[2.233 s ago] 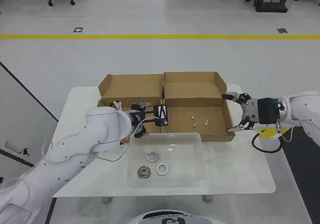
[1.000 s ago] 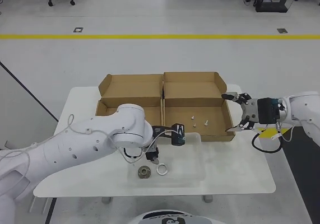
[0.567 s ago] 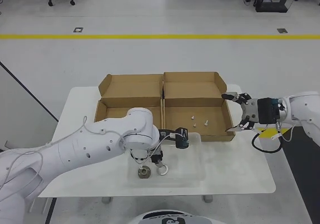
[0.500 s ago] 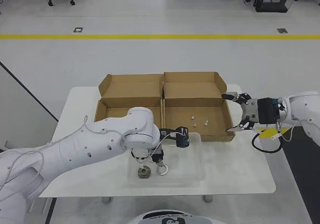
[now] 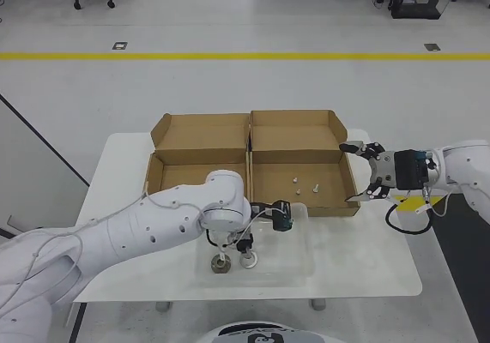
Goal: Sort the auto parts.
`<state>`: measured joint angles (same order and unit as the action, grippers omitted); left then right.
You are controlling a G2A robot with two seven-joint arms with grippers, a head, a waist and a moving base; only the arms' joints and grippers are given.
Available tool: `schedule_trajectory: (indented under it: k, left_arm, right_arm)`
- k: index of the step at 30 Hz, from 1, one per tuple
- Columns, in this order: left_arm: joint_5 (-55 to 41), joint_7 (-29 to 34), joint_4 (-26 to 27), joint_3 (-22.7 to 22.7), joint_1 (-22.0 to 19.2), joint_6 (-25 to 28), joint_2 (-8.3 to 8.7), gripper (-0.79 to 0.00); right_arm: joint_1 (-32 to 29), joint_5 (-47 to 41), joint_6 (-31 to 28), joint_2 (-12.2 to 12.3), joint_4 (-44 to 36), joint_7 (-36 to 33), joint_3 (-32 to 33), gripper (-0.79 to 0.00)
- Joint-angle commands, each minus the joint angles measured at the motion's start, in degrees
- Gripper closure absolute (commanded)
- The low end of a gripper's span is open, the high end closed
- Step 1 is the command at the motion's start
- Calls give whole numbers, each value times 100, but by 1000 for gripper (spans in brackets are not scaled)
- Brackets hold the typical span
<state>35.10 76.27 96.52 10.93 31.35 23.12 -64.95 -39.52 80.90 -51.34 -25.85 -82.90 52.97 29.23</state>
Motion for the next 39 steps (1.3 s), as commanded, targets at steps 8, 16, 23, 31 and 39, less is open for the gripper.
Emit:
schedule_trajectory:
  k: [8,16,23,31,39]
  left_arm:
    - [127,26,-152,-53,166,40,-102,-785]
    - [267,-4,-237,-100,330,55,-185,-785]
    - [404,-83,-257,-83,374,98,-237,-785]
    - [404,-83,-257,-83,374,98,-237,-785]
    - [404,-83,-257,-83,374,98,-237,-785]
  right_arm:
    - [0,0,0,0,0,0,0,-785]
    - [0,0,0,0,0,0,0,-785]
    - [0,0,0,0,0,0,0,-785]
    - [0,0,0,0,0,0,0,-785]
    - [0,0,0,0,0,0,0,-785]
